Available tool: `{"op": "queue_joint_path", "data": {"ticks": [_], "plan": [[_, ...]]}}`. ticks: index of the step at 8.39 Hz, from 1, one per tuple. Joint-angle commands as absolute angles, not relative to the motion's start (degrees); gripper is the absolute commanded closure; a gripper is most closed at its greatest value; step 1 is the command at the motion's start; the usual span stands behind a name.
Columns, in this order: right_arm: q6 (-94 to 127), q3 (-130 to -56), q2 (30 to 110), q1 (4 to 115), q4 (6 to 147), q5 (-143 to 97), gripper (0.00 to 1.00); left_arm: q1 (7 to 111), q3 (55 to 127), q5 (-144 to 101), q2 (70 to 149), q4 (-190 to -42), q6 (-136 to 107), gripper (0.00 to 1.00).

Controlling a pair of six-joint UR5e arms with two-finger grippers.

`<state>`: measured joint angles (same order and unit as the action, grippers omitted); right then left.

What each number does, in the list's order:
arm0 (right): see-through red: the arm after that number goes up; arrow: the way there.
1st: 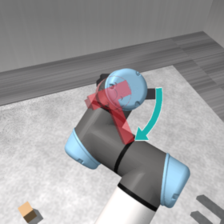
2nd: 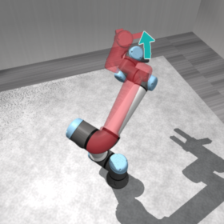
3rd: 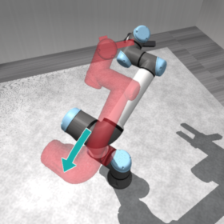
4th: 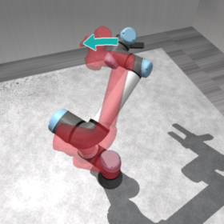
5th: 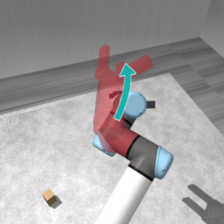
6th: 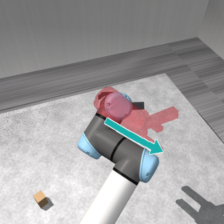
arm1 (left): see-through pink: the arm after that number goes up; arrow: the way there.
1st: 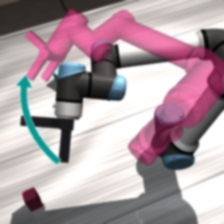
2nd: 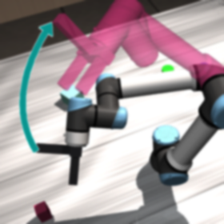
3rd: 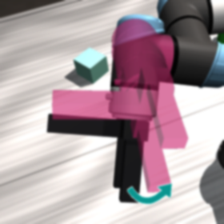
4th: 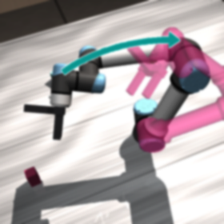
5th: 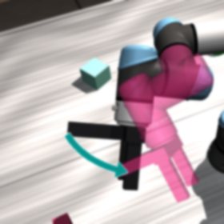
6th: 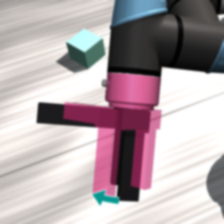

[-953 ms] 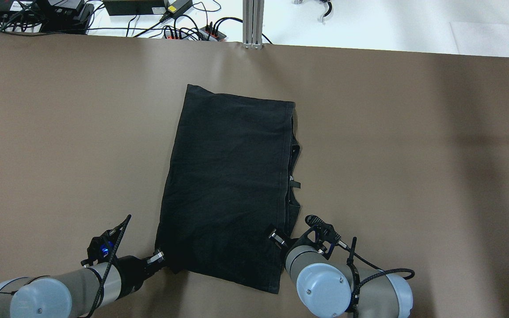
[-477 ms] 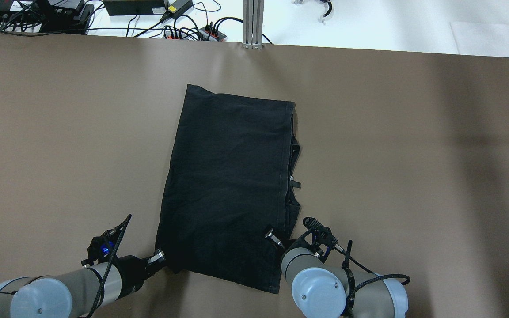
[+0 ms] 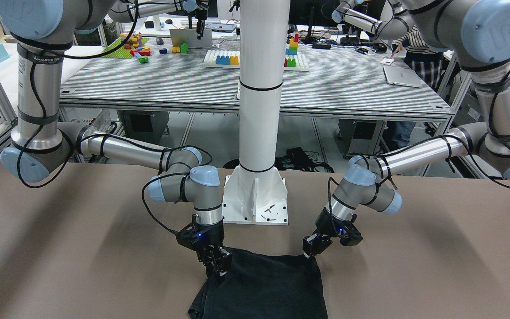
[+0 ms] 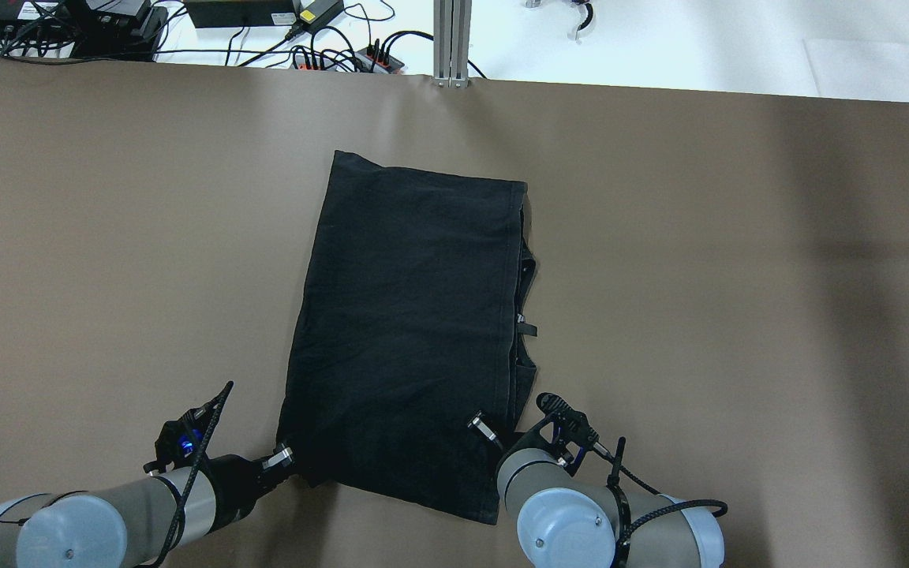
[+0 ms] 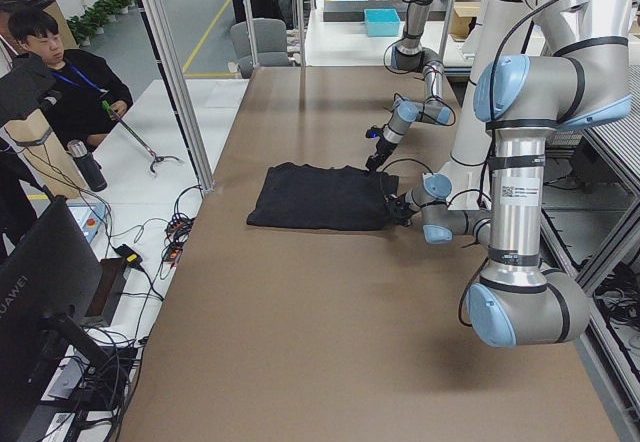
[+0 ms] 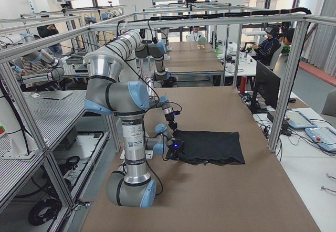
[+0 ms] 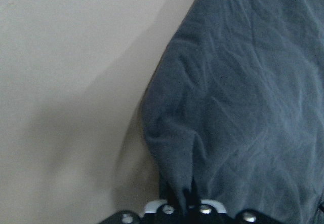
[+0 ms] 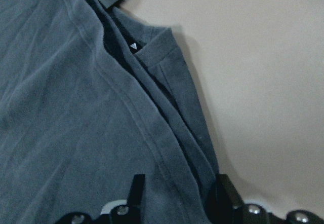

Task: Fold clothes
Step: 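Grasp the two corners of the shirt nearest the robot with both grippers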

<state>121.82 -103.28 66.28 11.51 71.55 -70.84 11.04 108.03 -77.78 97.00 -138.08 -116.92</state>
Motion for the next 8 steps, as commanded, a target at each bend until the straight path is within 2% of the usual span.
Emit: {"op": "queue_joint_path", "data": {"ticks": [1,2,5,6,8], "plan": [[121.47,-103.36,66.45,11.25,71.54,-70.49,0.49,11.16,108.11,-77.87,97.03,-138.08,-116.72,1.00],[121.38,-103.36,66.45,11.25,71.54,-70.58,0.59,11.25,108.11,-77.87,97.03,-138.08,-116.63,1.00],[119.27,-103.45,66.62,11.34,71.54,-70.66,0.95,11.42,108.63,-77.96,97.12,-138.08,-116.46,1.00],[119.18,-103.62,66.53,11.34,71.46,-70.66,1.00,11.51,109.94,-78.05,96.95,-137.82,-116.46,1.00],[116.22,-106.15,66.62,11.69,71.37,-70.93,1.00,11.60,113.88,-78.48,97.03,-133.97,-116.37,1.00]]}}
